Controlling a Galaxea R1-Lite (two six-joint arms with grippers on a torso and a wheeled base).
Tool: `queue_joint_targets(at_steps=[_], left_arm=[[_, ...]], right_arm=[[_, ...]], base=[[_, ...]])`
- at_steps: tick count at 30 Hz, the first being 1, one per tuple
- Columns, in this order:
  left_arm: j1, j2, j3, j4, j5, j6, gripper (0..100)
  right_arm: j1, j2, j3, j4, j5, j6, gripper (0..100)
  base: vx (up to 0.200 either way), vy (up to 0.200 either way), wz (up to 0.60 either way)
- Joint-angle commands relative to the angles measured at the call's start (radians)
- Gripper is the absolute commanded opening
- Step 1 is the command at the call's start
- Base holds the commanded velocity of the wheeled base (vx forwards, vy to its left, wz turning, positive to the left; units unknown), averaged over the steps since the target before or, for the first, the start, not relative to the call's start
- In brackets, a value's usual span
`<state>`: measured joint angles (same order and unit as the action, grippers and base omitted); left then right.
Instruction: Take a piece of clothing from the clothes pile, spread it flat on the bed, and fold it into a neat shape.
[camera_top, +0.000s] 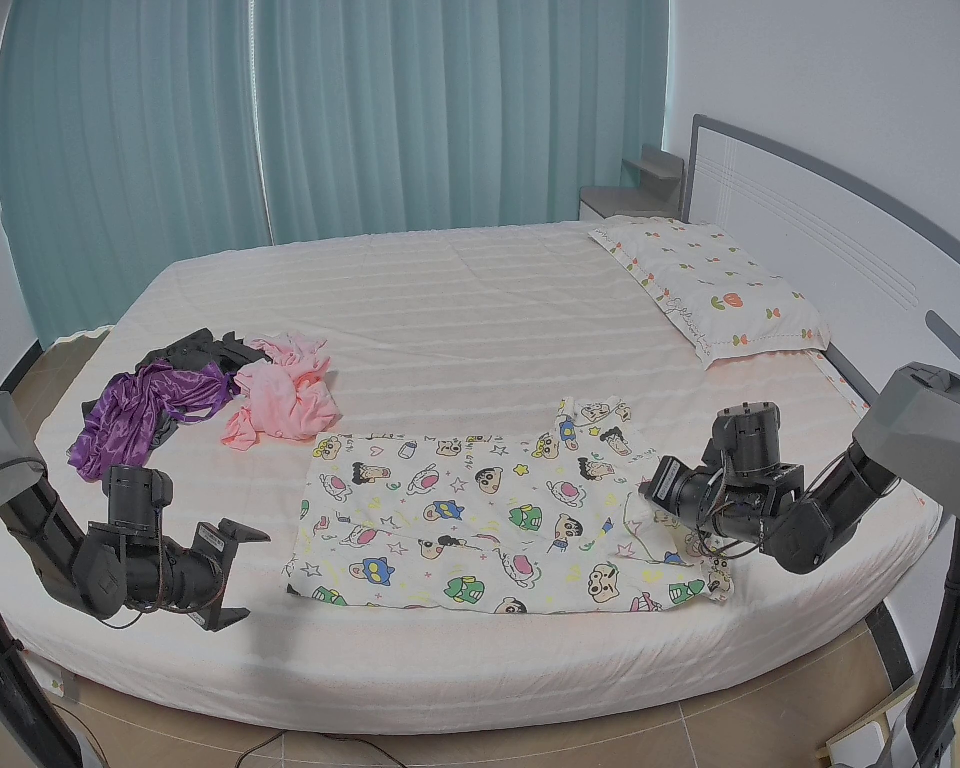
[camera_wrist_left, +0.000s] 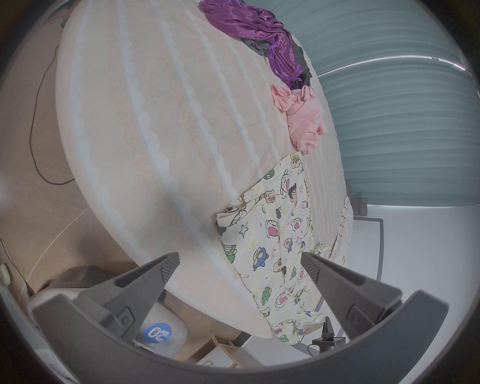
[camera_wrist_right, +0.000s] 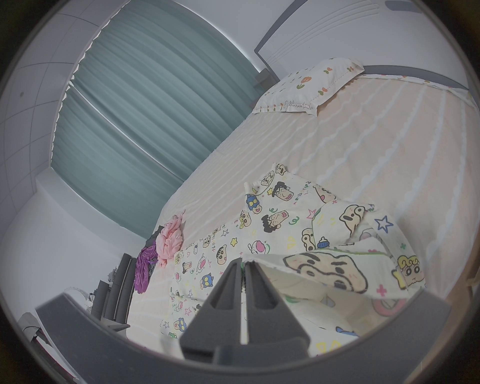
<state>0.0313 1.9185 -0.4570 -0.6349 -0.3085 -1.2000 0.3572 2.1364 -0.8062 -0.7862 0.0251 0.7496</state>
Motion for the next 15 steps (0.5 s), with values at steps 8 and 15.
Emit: queue_joint_targets(at_steps=[8, 15], left_arm=[[-0.001, 0.002, 0.001, 0.000, 0.000, 0.000, 100], [-0.001, 0.002, 0.012, -0.019, 0.000, 0.000, 100]], right_arm=[[0.095, -0.156, 0.111, 0.081, -0.074, -0.003, 0], [0.112, -0.191, 0.050, 0.170, -0.097, -0.044, 0]], base=[[0.000, 0.000, 0.00], [0.000, 0.000, 0.00]])
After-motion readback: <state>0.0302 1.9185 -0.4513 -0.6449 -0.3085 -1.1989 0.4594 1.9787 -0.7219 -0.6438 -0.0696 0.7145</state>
